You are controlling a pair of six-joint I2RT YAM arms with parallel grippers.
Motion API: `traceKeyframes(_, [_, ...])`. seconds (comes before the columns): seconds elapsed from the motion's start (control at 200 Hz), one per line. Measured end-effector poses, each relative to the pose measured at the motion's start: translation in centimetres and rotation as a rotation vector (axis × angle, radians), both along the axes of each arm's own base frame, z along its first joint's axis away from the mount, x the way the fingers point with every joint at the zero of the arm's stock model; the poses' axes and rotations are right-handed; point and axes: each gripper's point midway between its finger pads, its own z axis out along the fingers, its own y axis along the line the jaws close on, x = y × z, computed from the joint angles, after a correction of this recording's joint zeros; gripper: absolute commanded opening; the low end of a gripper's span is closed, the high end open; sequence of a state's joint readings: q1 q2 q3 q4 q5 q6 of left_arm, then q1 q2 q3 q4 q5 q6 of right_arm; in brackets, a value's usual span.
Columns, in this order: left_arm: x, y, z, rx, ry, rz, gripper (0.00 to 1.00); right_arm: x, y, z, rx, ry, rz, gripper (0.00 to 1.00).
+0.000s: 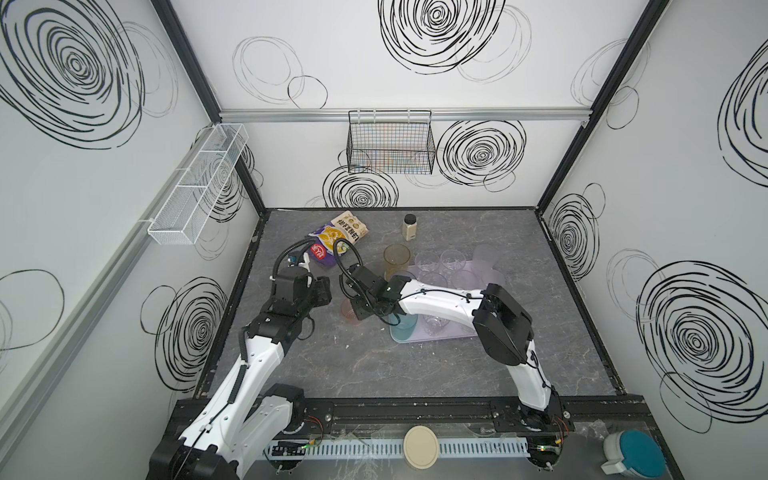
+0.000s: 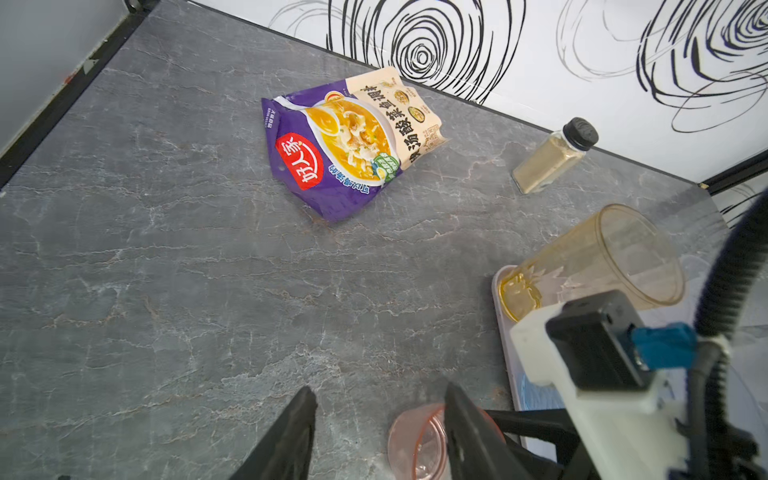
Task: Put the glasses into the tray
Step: 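Grasp the pink cup with the right gripper while the left releases it, then carry the pink cup with the right gripper to the tray's near corner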
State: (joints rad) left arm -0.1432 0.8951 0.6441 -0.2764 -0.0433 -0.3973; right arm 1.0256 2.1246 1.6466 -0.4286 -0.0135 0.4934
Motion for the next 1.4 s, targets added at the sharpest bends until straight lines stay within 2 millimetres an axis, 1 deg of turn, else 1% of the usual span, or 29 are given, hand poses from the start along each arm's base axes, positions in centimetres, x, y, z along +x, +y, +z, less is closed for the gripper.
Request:
traceKeyframes(0.065, [-0.1,0.4,-0.1,0.009,-0.002,0.017,0.54,-0.1,-0.1,0.0,-0.008,0.004,0.001,0.09])
traceKeyframes(0.2, [-0.2,1.3,0.8,0.042,-0.035,0.051,0.54,0.0,0.1,0.6,-0.004,-0.002,0.006,0.01])
traceKeyframes(0.29, [-0.4,1.9,1.6,0.062,-0.066,0.076,0.54,-0.1,0.1,1.1,-0.002,-0.001,0.018,0.0])
traceKeyframes(0.36, [-0.5,2.2,2.4,0.079,-0.086,0.089,0.53,-0.4,0.2,2.1,0.016,-0.001,0.033,0.0])
traceKeyframes(0.4, [-0.5,2.4,2.9,0.095,-0.099,0.097,0.54,-0.5,0.3,3.2,0.035,-0.003,0.042,0.0])
traceKeyframes(0.455, [-0.5,2.5,3.8,0.121,-0.118,0.106,0.54,-0.5,0.5,5.3,0.073,-0.012,0.047,0.0])
traceKeyframes(0.565, [-0.3,2.5,6.9,0.171,-0.186,0.112,0.54,-0.3,0.5,11.0,0.177,-0.057,0.058,0.0])
traceKeyframes(0.625, [-0.3,2.3,8.8,0.187,-0.229,0.116,0.55,0.0,-0.4,14.4,0.233,-0.089,0.052,0.0])
traceKeyframes(0.68, [-0.3,2.0,10.0,0.196,-0.262,0.117,0.54,0.8,-2.0,17.3,0.278,-0.118,0.028,0.0])
traceKeyframes(0.7, [-0.3,1.8,10.4,0.197,-0.272,0.116,0.55,1.4,-2.9,18.4,0.296,-0.131,0.012,0.0])
traceKeyframes(0.725, [-0.3,1.5,10.6,0.198,-0.281,0.113,0.54,1.8,-3.7,19.4,0.312,-0.141,-0.002,0.0])
traceKeyframes(0.78, [-0.3,0.5,10.7,0.2,-0.29,0.091,0.55,3.2,-6.8,21.5,0.34,-0.174,-0.06,0.0])
traceKeyframes(0.79, [-0.3,0.3,10.7,0.201,-0.291,0.087,0.55,3.4,-7.2,21.6,0.342,-0.177,-0.067,0.0])
traceKeyframes(0.805, [-0.3,-0.1,10.6,0.202,-0.292,0.075,0.56,3.9,-8.5,22.1,0.346,-0.188,-0.092,0.0])
traceKeyframes(0.825, [-0.3,-0.6,10.6,0.205,-0.294,0.066,0.57,4.1,-9.6,22.3,0.346,-0.192,-0.111,0.0])
traceKeyframes(0.876, [-0.2,-1.9,10.1,0.211,-0.297,0.033,0.58,4.9,-13.4,22.5,0.342,-0.212,-0.18,0.0])
traceKeyframes(0.941, [-0.1,-3.4,9.0,0.225,-0.288,-0.006,0.6,5.5,-18.7,21.6,0.315,-0.234,-0.283,0.0])
traceKeyframes(0.946, [-0.1,-3.6,8.8,0.228,-0.285,-0.011,0.6,5.6,-19.5,21.4,0.311,-0.237,-0.299,0.0])
traceKeyframes(1.001, [-0.1,-4.5,7.5,0.246,-0.263,-0.04,0.61,5.6,-24.2,19.9,0.279,-0.235,-0.389,0.0])
traceKeyframes(1.006, [-0.1,-4.6,7.4,0.247,-0.262,-0.042,0.61,5.6,-24.9,19.8,0.274,-0.236,-0.404,0.0])
traceKeyframes(1.066, [-0.1,-5.0,6.1,0.262,-0.242,-0.055,0.61,5.5,-30.0,18.3,0.236,-0.228,-0.512,0.0])
traceKeyframes(1.141, [-0.2,-5.0,4.7,0.275,-0.222,-0.059,0.62,5.4,-36.1,17.1,0.194,-0.233,-0.657,0.0])
traceKeyframes(1.166, [-0.3,-4.9,4.4,0.277,-0.218,-0.057,0.62,5.3,-37.6,16.8,0.187,-0.234,-0.696,0.0])
traceKeyframes(1.181, [-0.3,-4.9,4.2,0.278,-0.217,-0.057,0.62,5.2,-39.1,16.6,0.179,-0.238,-0.733,0.0])
traceKeyframes(1.231, [-0.3,-4.9,3.7,0.278,-0.214,-0.057,0.63,4.5,-42.0,15.9,0.162,-0.238,-0.809,0.0])
traceKeyframes(1.271, [-0.3,-4.9,3.3,0.281,-0.209,-0.058,0.63,3.6,-44.5,15.0,0.144,-0.233,-0.879,0.0])
traceKeyframes(1.316, [-0.3,-4.9,2.9,0.285,-0.202,-0.059,0.64,2.5,-46.7,13.9,0.118,-0.23,-0.946,0.0])
traceKeyframes(1.351, [-0.2,-4.9,2.7,0.288,-0.195,-0.061,0.64,1.7,-48.0,13.0,0.091,-0.222,-0.987,0.0])
traceKeyframes(1.401, [-0.1,-5.1,2.4,0.29,-0.187,-0.066,0.64,0.7,-48.8,11.6,0.061,-0.199,-1.017,0.0])
